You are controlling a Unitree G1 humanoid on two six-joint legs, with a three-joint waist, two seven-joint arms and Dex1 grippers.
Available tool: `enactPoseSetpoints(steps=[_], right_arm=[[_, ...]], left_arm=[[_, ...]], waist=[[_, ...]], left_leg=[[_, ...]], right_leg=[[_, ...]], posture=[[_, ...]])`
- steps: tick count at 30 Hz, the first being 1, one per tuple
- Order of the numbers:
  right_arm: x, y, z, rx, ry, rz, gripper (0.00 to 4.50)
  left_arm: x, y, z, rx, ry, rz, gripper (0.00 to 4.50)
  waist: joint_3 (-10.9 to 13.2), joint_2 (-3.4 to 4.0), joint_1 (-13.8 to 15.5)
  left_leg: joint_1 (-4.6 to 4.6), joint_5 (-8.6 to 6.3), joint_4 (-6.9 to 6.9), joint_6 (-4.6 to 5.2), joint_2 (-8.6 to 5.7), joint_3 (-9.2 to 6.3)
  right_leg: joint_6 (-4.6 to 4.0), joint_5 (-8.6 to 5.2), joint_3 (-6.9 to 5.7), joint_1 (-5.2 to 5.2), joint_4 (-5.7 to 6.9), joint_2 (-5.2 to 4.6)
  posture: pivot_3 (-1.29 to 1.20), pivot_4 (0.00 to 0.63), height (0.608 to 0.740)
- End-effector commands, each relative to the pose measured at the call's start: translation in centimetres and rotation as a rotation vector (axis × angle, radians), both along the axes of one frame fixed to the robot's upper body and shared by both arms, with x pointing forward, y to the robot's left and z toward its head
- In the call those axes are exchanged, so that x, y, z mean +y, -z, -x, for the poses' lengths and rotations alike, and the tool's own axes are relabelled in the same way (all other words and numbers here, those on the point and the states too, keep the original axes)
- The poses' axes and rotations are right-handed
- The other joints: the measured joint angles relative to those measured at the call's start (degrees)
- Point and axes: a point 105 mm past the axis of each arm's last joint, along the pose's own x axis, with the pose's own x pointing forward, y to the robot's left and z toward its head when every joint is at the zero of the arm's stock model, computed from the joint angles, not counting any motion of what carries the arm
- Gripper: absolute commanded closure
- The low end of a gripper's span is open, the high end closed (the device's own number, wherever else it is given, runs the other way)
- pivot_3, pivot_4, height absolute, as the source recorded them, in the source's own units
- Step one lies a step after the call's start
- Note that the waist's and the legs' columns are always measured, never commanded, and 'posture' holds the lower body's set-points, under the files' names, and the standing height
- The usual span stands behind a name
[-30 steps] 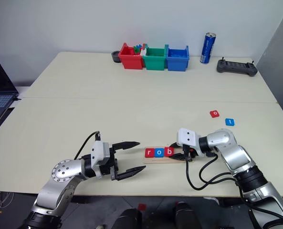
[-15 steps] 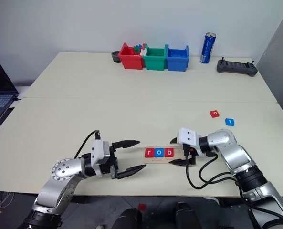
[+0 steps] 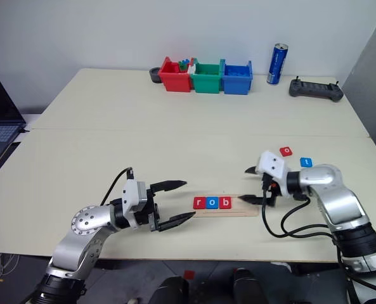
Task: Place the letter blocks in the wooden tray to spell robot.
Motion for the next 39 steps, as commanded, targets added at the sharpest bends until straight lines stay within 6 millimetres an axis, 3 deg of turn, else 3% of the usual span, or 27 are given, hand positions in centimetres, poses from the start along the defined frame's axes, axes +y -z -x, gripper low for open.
enactPoseSetpoints(steps=[1, 5, 13, 20, 30, 38, 39], right_arm=[[-3.7, -0.7, -2.2, -0.094, 0.307, -0.029, 0.05], [-6.6, -0.7, -4.5, -0.134, 0.603, -0.098, 0.05], [-8.3, 0.1, -7.7, -0.124, 0.818, -0.16, 0.05], [-8.7, 0.2, -9.6, -0.084, 0.883, -0.203, 0.05], [-7.3, 1.5, -10.8, -0.018, 0.865, -0.238, 0.05], [-7.9, 3.0, -11.0, 0.016, 0.89, -0.205, 0.05], [-8.1, 3.0, -11.0, 0.02, 0.905, -0.218, 0.21]], left_arm=[[-0.8, -1.8, -0.4, -0.045, -0.016, 0.058, 0.0], [-1.7, -3.2, -1.2, -0.064, -0.015, 0.091, 0.0], [-2.4, -3.4, -1.8, -0.065, 0.016, 0.083, 0.0], [-1.8, -2.8, -1.5, -0.057, 0.015, 0.059, 0.0], [0.1, -1.2, 1.4, -0.013, -0.011, 0.028, 0.0], [-0.2, -1.1, 1.9, -0.011, -0.041, 0.045, 0.0], [-0.2, -1.1, 1.9, -0.011, -0.043, 0.045, 0.0]], waist=[[0.0, 0.0, 0.1], [0.0, 0.0, -0.1], [0.0, 0.01, -0.6], [0.0, 0.01, -1.2], [0.0, 0.04, -1.6], [0.0, 0.05, -1.6], [0.0, 0.05, -1.6]], left_leg=[[0.0, 0.0, 0.0, 0.0, 0.0, 0.0], [0.01, 0.0, 0.0, -0.01, 0.0, 0.03], [0.02, 0.0, -0.04, -0.01, 0.0, 0.07], [0.01, 0.0, -0.05, 0.0, -0.01, 0.05], [0.02, 0.0, -0.08, 0.01, 0.01, 0.06], [0.03, 0.0, -0.06, 0.01, 0.0, 0.07], [0.06, 0.0, -0.06, 0.01, 0.0, 0.08]], right_leg=[[0.0, 0.0, 0.01, 0.0, 0.0, 0.0], [-0.01, 0.01, 0.04, 0.0, 0.03, 0.01], [-0.03, 0.02, 0.07, 0.0, 0.01, 0.02], [-0.03, 0.02, 0.06, -0.01, 0.01, 0.02], [-0.04, 0.03, 0.07, -0.04, 0.03, 0.03], [-0.04, 0.03, 0.08, -0.02, 0.03, 0.03], [-0.05, 0.03, 0.09, 0.0, 0.03, 0.03]], posture=[[0.0, 0.15, 0.74], [0.0, 0.15, 0.74], [0.0, 0.15, 0.74], [0.0, 0.15, 0.74], [0.0, 0.15, 0.74], [0.0, 0.15, 0.74], [0.0, 0.15, 0.74]])
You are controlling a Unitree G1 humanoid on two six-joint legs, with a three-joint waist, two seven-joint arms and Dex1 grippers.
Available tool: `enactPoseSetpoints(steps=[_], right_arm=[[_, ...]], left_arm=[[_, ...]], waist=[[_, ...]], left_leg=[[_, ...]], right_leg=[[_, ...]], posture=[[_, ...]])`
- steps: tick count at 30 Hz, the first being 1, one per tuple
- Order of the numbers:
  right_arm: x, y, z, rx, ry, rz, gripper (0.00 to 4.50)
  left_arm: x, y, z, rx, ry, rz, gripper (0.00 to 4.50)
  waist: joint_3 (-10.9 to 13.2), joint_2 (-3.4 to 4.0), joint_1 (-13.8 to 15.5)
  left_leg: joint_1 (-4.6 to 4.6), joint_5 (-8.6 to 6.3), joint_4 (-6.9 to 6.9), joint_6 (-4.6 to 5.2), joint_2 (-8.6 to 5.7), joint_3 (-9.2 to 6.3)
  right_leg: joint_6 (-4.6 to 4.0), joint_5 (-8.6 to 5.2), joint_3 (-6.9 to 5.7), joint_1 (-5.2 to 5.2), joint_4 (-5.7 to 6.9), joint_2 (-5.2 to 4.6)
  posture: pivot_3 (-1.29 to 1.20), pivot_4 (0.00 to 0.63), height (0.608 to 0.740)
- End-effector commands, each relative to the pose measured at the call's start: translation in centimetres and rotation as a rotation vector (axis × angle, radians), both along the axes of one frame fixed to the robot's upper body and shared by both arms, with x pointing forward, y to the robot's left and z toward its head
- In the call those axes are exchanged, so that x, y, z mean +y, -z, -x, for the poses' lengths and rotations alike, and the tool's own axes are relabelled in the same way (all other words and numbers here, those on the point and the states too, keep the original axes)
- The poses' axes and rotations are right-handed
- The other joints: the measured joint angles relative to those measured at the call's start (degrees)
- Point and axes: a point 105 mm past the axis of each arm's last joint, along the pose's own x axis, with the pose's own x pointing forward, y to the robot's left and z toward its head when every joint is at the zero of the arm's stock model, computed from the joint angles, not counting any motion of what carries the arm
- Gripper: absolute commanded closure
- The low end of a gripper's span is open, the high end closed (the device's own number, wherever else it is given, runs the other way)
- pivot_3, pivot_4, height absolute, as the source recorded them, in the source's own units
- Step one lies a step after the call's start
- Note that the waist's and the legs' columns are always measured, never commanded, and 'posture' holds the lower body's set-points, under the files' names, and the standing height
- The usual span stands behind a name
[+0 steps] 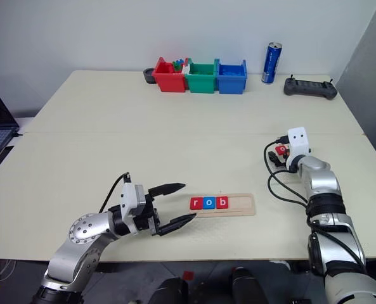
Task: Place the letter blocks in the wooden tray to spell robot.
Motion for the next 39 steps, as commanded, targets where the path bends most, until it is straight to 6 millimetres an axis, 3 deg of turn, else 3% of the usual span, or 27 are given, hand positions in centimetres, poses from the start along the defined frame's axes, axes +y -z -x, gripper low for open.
enactPoseSetpoints(steps=[1, 9, 10, 16, 19, 23, 27, 30, 37, 39], right_arm=[[-0.7, 0.2, -0.2, 0.008, 0.041, -0.013, 0.41], [-0.4, 0.0, -0.4, 0.002, 0.038, -0.032, 2.95], [-0.4, 0.0, -0.4, 0.0, 0.034, -0.028, 3.06], [0.3, -2.2, 1.9, -0.055, -0.032, 0.018, 3.04], [0.4, -3.4, 5.5, -0.052, 0.004, 0.0, 3.04], [1.2, -3.0, 9.7, -0.002, 0.045, -0.008, 3.04], [3.1, -1.2, 13.6, 0.054, 0.084, -0.033, 3.04], [3.7, 0.3, 14.8, 0.104, 0.105, -0.051, 3.04], [4.1, 1.6, 15.4, 0.153, 0.114, -0.064, 3.04], [4.3, 1.9, 15.5, 0.168, 0.108, -0.073, 2.31]], left_arm=[[-0.2, -1.1, 0.4, -0.053, -0.001, 0.02, 0.0], [-0.3, -1.1, 0.4, -0.05, 0.001, 0.02, 0.0], [-0.3, -1.1, 0.4, -0.05, 0.003, 0.021, 0.0], [-0.3, -1.1, 0.9, -0.051, 0.016, 0.019, 0.0], [-0.2, -1.0, 1.1, -0.046, 0.015, 0.018, 0.0], [0.0, -0.8, 1.4, -0.038, 0.017, 0.016, 0.0], [-0.4, -0.6, 1.6, -0.03, 0.042, 0.012, 0.0], [-0.7, -0.7, 1.6, -0.031, 0.061, 0.018, 0.0], [-0.9, -0.8, 1.5, -0.036, 0.08, 0.013, 0.0], [-0.8, -0.8, 1.4, -0.038, 0.079, 0.012, 0.0]], waist=[[0.0, 0.0, 0.0], [0.0, 0.0, 0.2], [0.0, 0.01, 0.1], [0.0, 0.03, 0.5], [0.0, 0.09, 0.4], [0.0, 0.17, 0.6], [-0.1, 0.19, 0.5], [-0.1, 0.19, 0.4], [-0.1, 0.19, 0.4], [-0.1, 0.19, 0.4]], left_leg=[[0.01, 0.0, 0.0, 0.0, 0.0, 0.0], [0.0, 0.0, 0.02, 0.0, -0.01, 0.0], [0.0, 0.0, 0.02, 0.0, -0.01, 0.0], [-0.07, 0.0, -0.02, 0.0, 0.0, -0.07], [-0.12, 0.0, -0.04, 0.0, 0.01, -0.07], [-0.13, -0.01, -0.04, 0.0, 0.01, -0.13], [-0.07, 0.0, -0.04, 0.0, 0.07, -0.1], [-0.06, 0.0, -0.02, -0.01, 0.09, -0.03], [-0.06, 0.0, -0.02, -0.01, 0.08, -0.03], [-0.06, 0.0, -0.03, -0.01, 0.08, -0.03]], right_leg=[[0.0, 0.0, 0.0, 0.01, 0.0, 0.0], [0.0, 0.01, 0.0, 0.03, -0.01, 0.0], [0.0, 0.01, 0.0, 0.03, -0.02, 0.0], [0.0, 0.0, -0.05, -0.01, -0.03, 0.0], [0.0, 0.0, -0.04, -0.07, -0.03, -0.01], [0.0, -0.01, -0.07, -0.08, -0.02, -0.01], [0.08, -0.1, -0.04, -0.05, -0.04, 0.09], [0.26, -0.21, 0.0, -0.05, -0.04, 0.11], [0.27, -0.22, 0.0, -0.05, -0.06, 0.1], [0.27, -0.22, -0.01, -0.05, -0.07, 0.1]], posture=[[0.0, 0.15, 0.74], [0.0, 0.15, 0.74], [0.0, 0.15, 0.74], [0.0, 0.15, 0.74], [0.0, 0.15, 0.74], [0.0, 0.15, 0.74], [0.0, 0.15, 0.74], [0.0, 0.15, 0.74], [0.0, 0.15, 0.74], [0.0, 0.15, 0.74]])
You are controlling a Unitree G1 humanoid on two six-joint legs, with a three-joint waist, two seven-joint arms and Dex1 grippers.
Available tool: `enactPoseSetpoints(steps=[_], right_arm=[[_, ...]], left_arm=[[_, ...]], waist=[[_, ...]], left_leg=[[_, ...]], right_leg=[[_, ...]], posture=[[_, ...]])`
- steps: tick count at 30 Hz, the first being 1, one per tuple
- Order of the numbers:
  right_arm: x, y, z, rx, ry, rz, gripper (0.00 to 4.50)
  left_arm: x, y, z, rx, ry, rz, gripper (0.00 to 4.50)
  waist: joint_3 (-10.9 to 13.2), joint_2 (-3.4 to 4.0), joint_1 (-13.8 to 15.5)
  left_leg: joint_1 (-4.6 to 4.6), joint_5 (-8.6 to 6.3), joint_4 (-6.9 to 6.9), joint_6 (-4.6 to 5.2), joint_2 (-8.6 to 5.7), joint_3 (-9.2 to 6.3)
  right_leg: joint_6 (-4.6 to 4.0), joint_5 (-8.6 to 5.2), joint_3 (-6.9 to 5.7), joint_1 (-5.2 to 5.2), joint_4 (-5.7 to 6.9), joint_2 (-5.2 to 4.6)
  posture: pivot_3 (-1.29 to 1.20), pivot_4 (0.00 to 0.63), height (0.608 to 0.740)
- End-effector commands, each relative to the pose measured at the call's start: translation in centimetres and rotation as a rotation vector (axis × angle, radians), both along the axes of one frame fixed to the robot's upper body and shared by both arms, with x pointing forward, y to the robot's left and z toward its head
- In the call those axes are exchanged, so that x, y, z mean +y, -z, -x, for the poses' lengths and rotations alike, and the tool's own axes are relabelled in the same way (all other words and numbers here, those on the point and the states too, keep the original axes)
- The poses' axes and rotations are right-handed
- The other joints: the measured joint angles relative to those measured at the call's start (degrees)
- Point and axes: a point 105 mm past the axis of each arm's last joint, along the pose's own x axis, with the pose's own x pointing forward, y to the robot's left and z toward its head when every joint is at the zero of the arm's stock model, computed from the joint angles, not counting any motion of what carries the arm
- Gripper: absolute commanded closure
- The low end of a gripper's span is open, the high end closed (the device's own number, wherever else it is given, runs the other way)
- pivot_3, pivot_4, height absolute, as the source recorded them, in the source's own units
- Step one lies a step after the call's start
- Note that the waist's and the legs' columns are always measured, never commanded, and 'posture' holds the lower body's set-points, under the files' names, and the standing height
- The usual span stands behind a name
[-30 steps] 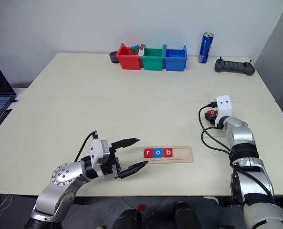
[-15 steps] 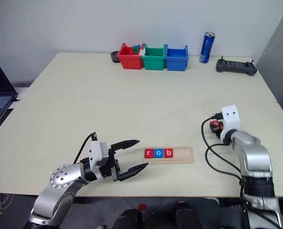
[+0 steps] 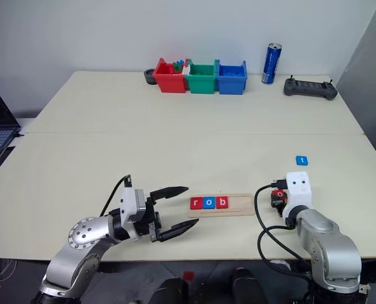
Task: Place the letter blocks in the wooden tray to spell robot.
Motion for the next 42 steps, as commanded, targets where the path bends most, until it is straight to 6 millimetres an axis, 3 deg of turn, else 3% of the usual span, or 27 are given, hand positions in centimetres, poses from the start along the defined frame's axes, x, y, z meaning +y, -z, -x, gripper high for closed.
enactPoseSetpoints(steps=[1, 7, 15, 20, 24, 28, 36, 42], right_arm=[[0.4, 0.3, 0.4, 0.011, -0.006, -0.015, 2.04], [0.5, -0.4, -0.1, -0.023, -0.021, -0.015, 0.03], [0.1, -3.9, -1.8, -0.15, -0.202, 0.09, 0.03], [1.5, -5.7, -1.3, -0.195, -0.637, 0.167, 0.03], [0.3, -5.0, 0.5, -0.165, -1.001, 0.22, 0.03], [-1.5, -3.9, 0.3, -0.124, -1.136, 0.269, 0.03], [-3.9, -1.6, -1.1, -0.045, -1.209, 0.319, 0.03], [-3.9, -1.4, -2.1, -0.035, -1.219, 0.305, 0.03]], left_arm=[[-0.2, -0.8, 0.2, -0.035, 0.022, 0.013, 0.0], [-0.2, -0.8, 0.1, -0.036, 0.016, 0.011, 0.0], [-0.3, -0.8, 0.1, -0.035, 0.012, 0.016, 0.0], [-0.3, -0.8, -0.1, -0.033, 0.016, 0.017, 0.0], [-0.4, -0.8, -0.4, -0.035, 0.025, 0.016, 0.0], [-0.4, -0.8, -0.5, -0.039, 0.03, 0.017, 0.0], [-0.2, -0.7, -0.4, -0.042, 0.03, 0.012, 0.0], [-0.1, -0.8, -0.3, -0.045, 0.035, 0.006, 0.0]], waist=[[0.0, 0.0, 0.0], [0.0, -0.03, 0.0], [0.0, -0.03, 0.0], [0.0, -0.05, 0.0], [0.1, -0.14, 0.0], [0.1, -0.2, 0.1], [0.1, -0.2, 0.0], [0.1, -0.2, 0.0]], left_leg=[[0.0, 0.0, 0.0, 0.0, 0.0, -0.01], [0.0, 0.0, 0.02, 0.0, 0.0, -0.01], [0.0, 0.0, 0.01, 0.0, -0.01, 0.01], [-0.02, -0.01, 0.01, 0.01, -0.02, 0.03], [-0.01, -0.01, 0.01, 0.03, -0.02, 0.02], [0.02, -0.01, 0.05, 0.02, -0.03, 0.05], [0.07, 0.0, 0.04, 0.01, -0.02, 0.06], [0.08, 0.0, 0.05, 0.01, -0.03, 0.06]], right_leg=[[0.0, 0.0, 0.0, 0.0, 0.0, 0.0], [0.01, 0.0, 0.0, 0.01, -0.01, 0.0], [0.01, -0.01, 0.0, 0.01, -0.03, -0.01], [0.02, -0.01, 0.0, 0.01, -0.08, -0.02], [0.04, -0.01, -0.03, 0.07, -0.14, -0.04], [0.06, 0.01, -0.01, 0.1, -0.12, -0.04], [-0.25, 0.19, 0.01, 0.1, -0.06, -0.04], [-0.25, 0.2, 0.02, 0.1, -0.05, -0.06]], posture=[[0.0, 0.15, 0.74], [0.0, 0.15, 0.74], [0.0, 0.15, 0.74], [0.0, 0.15, 0.74], [0.0, 0.15, 0.74], [0.0, 0.15, 0.74], [0.0, 0.15, 0.74], [0.0, 0.15, 0.74]])
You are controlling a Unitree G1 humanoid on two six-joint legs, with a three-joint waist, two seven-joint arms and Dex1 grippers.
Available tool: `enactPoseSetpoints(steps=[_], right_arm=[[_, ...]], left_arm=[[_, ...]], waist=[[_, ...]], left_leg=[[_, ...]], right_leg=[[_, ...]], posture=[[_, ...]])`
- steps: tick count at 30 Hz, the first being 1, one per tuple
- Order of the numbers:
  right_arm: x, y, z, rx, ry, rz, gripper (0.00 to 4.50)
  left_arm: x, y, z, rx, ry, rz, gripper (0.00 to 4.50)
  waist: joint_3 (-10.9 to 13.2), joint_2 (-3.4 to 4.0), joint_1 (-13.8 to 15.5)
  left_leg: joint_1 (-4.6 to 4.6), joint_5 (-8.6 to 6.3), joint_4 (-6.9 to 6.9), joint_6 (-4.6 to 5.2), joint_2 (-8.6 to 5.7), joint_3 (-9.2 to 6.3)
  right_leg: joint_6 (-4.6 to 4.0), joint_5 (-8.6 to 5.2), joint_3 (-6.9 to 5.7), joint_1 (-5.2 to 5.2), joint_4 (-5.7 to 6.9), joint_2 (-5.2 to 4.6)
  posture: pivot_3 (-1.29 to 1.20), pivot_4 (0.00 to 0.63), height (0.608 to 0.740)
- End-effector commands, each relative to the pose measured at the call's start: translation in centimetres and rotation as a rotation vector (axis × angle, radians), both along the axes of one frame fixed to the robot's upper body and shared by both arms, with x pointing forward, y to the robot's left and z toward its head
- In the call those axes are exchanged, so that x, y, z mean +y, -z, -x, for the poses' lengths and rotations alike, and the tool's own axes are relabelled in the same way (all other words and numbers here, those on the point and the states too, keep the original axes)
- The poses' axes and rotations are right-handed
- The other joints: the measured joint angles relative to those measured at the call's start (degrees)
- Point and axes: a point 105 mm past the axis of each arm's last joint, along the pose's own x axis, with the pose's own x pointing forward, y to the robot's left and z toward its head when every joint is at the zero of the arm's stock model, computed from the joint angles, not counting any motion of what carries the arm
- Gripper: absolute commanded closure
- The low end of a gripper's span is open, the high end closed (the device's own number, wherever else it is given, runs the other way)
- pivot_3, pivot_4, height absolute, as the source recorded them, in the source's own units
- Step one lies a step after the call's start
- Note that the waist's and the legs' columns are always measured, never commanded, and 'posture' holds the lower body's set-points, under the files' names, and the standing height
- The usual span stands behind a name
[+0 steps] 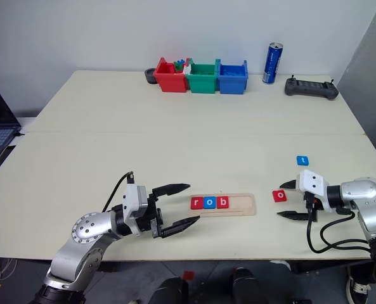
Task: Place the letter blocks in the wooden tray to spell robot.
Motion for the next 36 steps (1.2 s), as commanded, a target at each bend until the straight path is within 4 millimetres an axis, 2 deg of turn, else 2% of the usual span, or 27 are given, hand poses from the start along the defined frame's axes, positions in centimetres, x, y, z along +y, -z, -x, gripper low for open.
enactPoseSetpoints(steps=[1, 7, 13, 17, 23, 32, 36], right_arm=[[0.3, -0.6, -0.5, -0.016, -0.035, 0.006, 0.03], [0.3, -0.5, -1.9, -0.004, -0.015, -0.001, 0.03], [-0.1, -0.2, -2.3, 0.016, -0.019, 0.017, 0.03], [-0.6, 0.1, -2.1, 0.031, -0.022, 0.028, 0.93], [-0.4, 0.2, -2.2, 0.028, -0.025, 0.019, 3.06], [-0.1, -0.9, -2.2, -0.004, -0.027, 0.005, 3.05], [-0.5, -0.6, -1.6, 0.01, 0.064, 0.021, 3.05]], left_arm=[[0.0, -0.7, 0.4, -0.036, 0.027, 0.004, 0.0], [0.0, -0.7, 0.5, -0.04, 0.042, -0.002, 0.0], [0.0, -0.7, 0.5, -0.042, 0.049, -0.004, 0.0], [0.1, -0.7, 0.6, -0.042, 0.046, -0.005, 0.0], [0.1, -0.7, 0.7, -0.04, 0.047, -0.005, 0.0], [0.1, -0.7, 0.8, -0.039, 0.053, -0.006, 0.0], [0.1, -0.6, 1.0, -0.037, 0.048, -0.006, 0.0]], waist=[[0.0, 0.0, 0.0], [0.0, 0.01, 0.0], [0.0, 0.01, 0.0], [0.0, 0.01, 0.0], [0.0, 0.01, 0.0], [0.0, 0.02, 0.0], [0.0, 0.03, 0.1]], left_leg=[[0.0, 0.0, 0.0, 0.0, 0.0, 0.0], [0.0, 0.0, 0.0, 0.0, -0.01, 0.0], [0.0, 0.0, 0.0, 0.0, -0.01, -0.01], [0.01, 0.0, 0.01, 0.0, -0.01, -0.01], [0.02, 0.0, 0.02, 0.0, -0.01, -0.01], [0.03, 0.0, 0.02, 0.0, -0.01, -0.01], [0.02, 0.0, 0.01, 0.0, -0.01, -0.03]], right_leg=[[0.0, 0.0, 0.0, 0.0, 0.01, 0.0], [0.0, 0.0, 0.0, 0.0, 0.01, -0.01], [-0.01, 0.01, -0.01, 0.0, 0.02, -0.02], [-0.01, 0.01, -0.01, 0.0, 0.03, -0.03], [-0.02, 0.01, 0.0, 0.0, 0.06, -0.03], [-0.02, 0.01, 0.0, 0.01, 0.07, -0.03], [-0.02, 0.01, -0.01, 0.0, 0.08, -0.03]], posture=[[0.0, 0.15, 0.74], [0.0, 0.15, 0.74], [0.0, 0.15, 0.74], [0.0, 0.15, 0.74], [0.0, 0.15, 0.74], [0.0, 0.15, 0.74], [0.0, 0.15, 0.74]])
